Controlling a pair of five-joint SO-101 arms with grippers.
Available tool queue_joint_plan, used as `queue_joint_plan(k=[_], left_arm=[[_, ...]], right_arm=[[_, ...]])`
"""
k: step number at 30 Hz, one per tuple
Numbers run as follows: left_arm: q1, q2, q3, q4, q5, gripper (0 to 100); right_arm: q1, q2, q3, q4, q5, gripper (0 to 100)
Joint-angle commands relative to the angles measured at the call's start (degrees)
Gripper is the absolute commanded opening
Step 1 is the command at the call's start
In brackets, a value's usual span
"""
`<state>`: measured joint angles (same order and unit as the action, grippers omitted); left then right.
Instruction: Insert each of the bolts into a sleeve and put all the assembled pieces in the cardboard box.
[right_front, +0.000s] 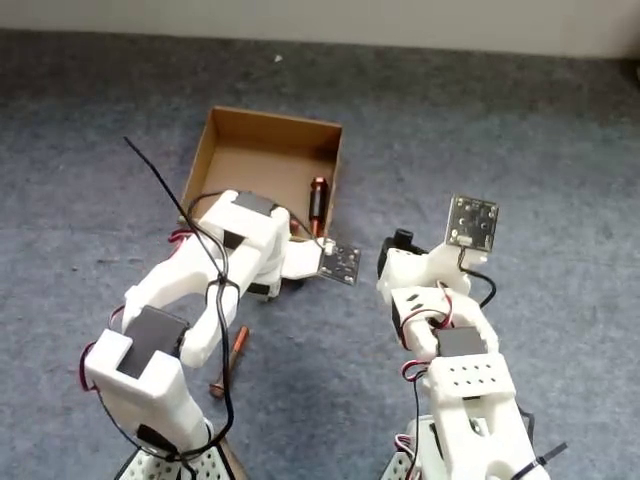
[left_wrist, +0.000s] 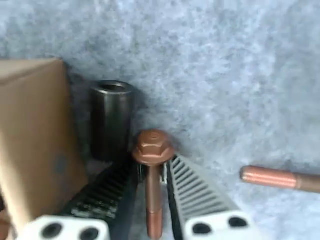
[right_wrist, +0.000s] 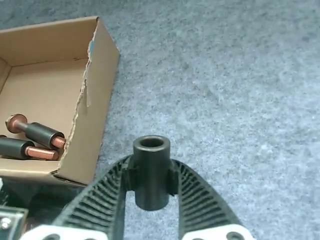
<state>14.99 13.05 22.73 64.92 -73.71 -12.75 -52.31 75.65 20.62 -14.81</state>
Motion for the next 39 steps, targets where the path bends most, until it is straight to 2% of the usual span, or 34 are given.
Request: queue_joint_plan(k=[1, 4, 9, 11, 16, 20, 24, 31, 39], left_arm=[[0.5, -3.7, -2.2, 7.3, 1.1, 1], [-0.4, -9.5, -1.2, 9.9, 4.8, 1], [-0.8, -21.7, 3.5, 9.8, 13.6, 1], [-0.6, -26.9, 5.2, 9.0, 19.5, 1], [-1.0, -38.4, 10.0, -2.3, 40.1, 1], [-0.7, -46.3, 13.5, -8.4, 52.5, 1], [-0.8, -53.8, 14.1, -10.6, 63.7, 1], [-0.7, -67.6, 13.5, -10.6, 76.1, 1], [-0.6, -78.7, 15.0, -10.6, 88.5, 1]], right_arm=[[0.7, -2.2, -1.1, -1.5, -0.1, 0.4], [0.7, -2.2, -1.0, -1.5, -0.1, 0.4], [0.7, -2.6, -0.7, -1.2, -0.1, 0.4], [0.4, -4.6, -0.7, -1.2, -0.1, 0.4], [-0.3, -14.7, 2.2, 2.3, 2.5, 0.4], [-5.4, -22.8, 6.6, 3.6, 6.9, 0.4], [-9.4, -28.6, 10.3, 3.6, 9.3, 0.4], [-16.3, -35.1, 15.4, 3.4, 12.3, 0.4], [-24.4, -47.7, 22.8, 3.4, 12.2, 0.4]])
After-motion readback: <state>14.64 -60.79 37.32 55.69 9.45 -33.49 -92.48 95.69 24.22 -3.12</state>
